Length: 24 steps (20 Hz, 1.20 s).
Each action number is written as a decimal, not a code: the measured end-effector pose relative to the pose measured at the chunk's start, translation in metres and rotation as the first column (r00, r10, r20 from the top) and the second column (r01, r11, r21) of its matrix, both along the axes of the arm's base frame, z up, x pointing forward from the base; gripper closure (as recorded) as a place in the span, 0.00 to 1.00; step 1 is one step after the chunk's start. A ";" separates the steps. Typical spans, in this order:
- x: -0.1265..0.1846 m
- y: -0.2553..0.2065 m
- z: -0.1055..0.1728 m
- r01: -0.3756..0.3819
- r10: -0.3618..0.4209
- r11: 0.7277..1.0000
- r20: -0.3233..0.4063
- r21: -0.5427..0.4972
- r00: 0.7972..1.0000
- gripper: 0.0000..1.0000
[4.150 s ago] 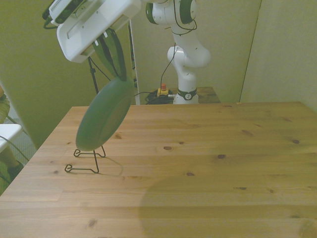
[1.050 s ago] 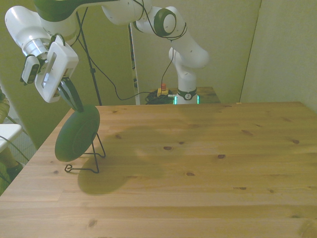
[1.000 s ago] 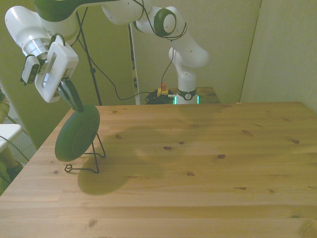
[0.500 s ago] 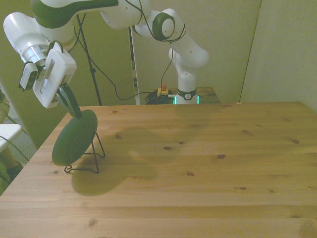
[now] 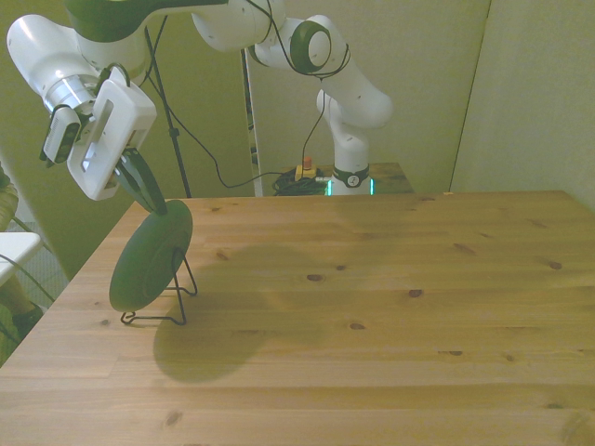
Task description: Load the plate
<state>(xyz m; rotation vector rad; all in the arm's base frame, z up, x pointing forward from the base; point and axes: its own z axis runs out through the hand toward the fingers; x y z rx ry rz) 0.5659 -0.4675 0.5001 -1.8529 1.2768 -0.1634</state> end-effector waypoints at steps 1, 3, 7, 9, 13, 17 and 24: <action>-0.001 -0.002 -0.004 0.003 -0.003 1.000 -0.005 0.005 1.000 1.00; -0.003 -0.007 -0.011 0.009 -0.009 1.000 -0.011 0.011 1.000 1.00; -0.005 -0.011 -0.018 0.016 -0.016 1.000 -0.018 0.017 1.000 1.00; -0.005 -0.013 -0.021 0.021 -0.020 1.000 -0.020 0.018 1.000 1.00; -0.004 -0.016 -0.024 0.024 -0.024 1.000 -0.025 0.013 0.999 0.00; 0.004 -0.011 -0.023 0.013 -0.013 1.000 -0.023 0.003 1.000 0.00; 0.010 -0.005 -0.019 0.003 -0.003 1.000 -0.019 -0.005 1.000 0.00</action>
